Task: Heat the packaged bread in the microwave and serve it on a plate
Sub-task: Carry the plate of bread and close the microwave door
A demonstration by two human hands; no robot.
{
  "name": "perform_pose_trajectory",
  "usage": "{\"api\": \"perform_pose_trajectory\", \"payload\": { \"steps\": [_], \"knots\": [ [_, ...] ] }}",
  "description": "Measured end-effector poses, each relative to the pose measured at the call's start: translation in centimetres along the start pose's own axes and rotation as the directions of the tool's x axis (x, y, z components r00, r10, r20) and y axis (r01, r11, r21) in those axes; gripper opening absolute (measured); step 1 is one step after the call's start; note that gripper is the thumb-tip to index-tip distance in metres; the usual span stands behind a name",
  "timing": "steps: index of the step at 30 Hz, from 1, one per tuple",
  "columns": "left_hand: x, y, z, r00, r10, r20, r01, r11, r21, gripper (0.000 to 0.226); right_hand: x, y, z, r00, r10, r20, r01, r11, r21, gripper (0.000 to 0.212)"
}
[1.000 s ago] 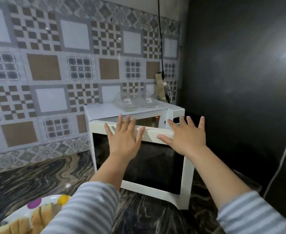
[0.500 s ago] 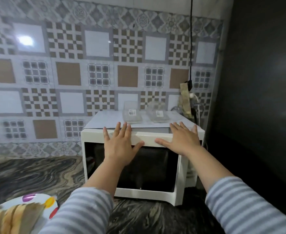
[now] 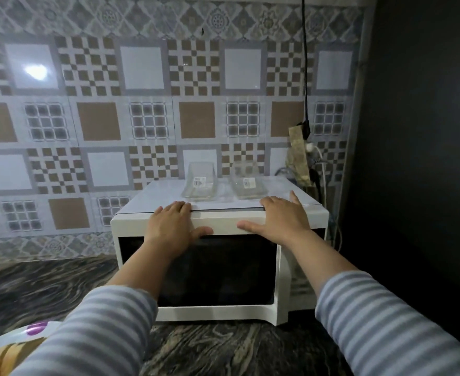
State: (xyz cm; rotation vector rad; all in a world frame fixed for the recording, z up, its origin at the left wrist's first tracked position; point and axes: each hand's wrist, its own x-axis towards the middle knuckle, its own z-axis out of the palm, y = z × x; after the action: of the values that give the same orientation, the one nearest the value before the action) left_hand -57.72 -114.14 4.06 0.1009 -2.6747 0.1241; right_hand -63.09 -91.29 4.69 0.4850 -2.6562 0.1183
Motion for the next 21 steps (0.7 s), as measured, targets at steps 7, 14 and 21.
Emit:
{"api": "perform_pose_trajectory", "payload": {
  "steps": [7,14,21],
  "knots": [
    [0.0,0.1,0.3,0.996,-0.049,-0.076,0.047,0.999,-0.018,0.080,0.6,0.3,1.0,0.991,0.008,-0.137,0.007,0.994,0.111,0.086],
    [-0.2,0.2,1.0,0.995,-0.065,-0.082,0.064,0.998,-0.011,0.082,0.3,0.2,0.9,0.984,0.005,-0.177,0.015,0.994,0.112,0.082],
    [0.0,0.8,1.1,0.990,-0.094,-0.103,0.095,0.996,0.001,0.075,1.4,0.5,2.4,0.952,-0.008,-0.307,0.037,0.995,0.089,0.082]
  ]
}}
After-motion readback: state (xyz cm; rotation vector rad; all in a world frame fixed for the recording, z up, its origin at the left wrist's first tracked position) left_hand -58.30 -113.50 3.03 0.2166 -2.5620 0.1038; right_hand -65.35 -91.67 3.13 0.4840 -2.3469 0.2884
